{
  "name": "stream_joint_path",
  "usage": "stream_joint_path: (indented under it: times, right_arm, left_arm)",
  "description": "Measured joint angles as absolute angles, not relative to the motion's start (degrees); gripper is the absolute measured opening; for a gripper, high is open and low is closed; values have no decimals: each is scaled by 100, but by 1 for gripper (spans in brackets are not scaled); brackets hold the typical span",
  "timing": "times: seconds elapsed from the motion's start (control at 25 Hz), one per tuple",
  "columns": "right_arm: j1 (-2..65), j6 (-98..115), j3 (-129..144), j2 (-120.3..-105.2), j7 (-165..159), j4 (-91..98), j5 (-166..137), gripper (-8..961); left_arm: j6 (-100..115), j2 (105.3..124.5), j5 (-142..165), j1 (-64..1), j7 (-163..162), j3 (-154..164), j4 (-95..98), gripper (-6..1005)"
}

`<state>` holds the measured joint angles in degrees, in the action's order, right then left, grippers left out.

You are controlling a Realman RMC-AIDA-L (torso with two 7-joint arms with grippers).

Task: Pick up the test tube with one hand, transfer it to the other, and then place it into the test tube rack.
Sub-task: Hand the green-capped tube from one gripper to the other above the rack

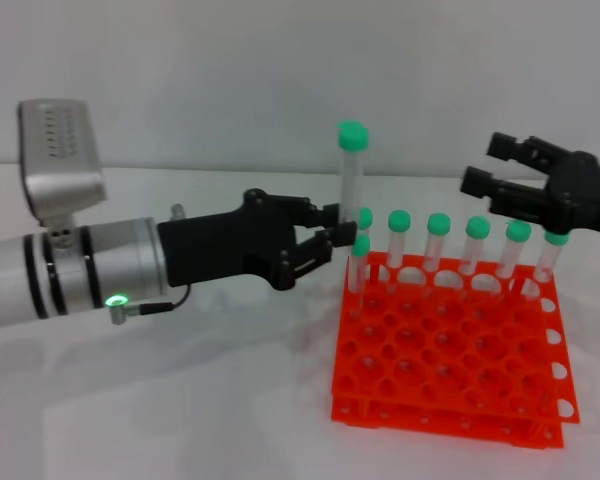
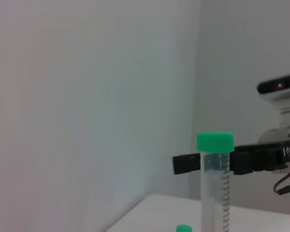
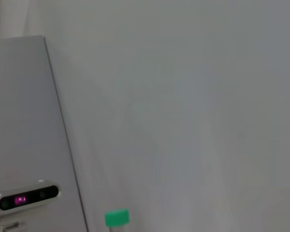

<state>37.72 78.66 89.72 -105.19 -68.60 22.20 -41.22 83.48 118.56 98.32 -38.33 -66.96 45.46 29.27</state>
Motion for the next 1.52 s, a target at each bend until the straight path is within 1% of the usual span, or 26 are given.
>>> stream_joint_path:
  times: [0.08,0.24,0.52,0.76,1.2,1.52]
  right_arm:
    - [3812,7787,8976,-10588,-6860,2221,-4191,856]
    - [3889,7761,8968,-10671,-6900,2224,-4344,854]
    - [4013,7786,8992,-10776,-6928,2224,-4555,850]
    - [4038,7815,8984,-10908,-6937,2225,-4694,847]
    - [4096,7623,8964,-11076,-6910,2284,-4703,841]
    - [4062,7506,8825,-11178,-6807,2285,-4704,605]
  left_arm:
    - [8261,11887,9849,-3866,-6693,4645,2908,241]
    - [8121,11901,9815,-3984,-6686,4861,2758,244]
    - [8065,11900,9808,-4137,-6537,4886,2511,249]
    - [7938,11900,9803,-4158,-6498,4886,2452,253]
    - [7775,11921,9804,-4343,-6303,4886,2161,261]
    - [7775,11927,9793,-4327,-6276,4886,2118,267]
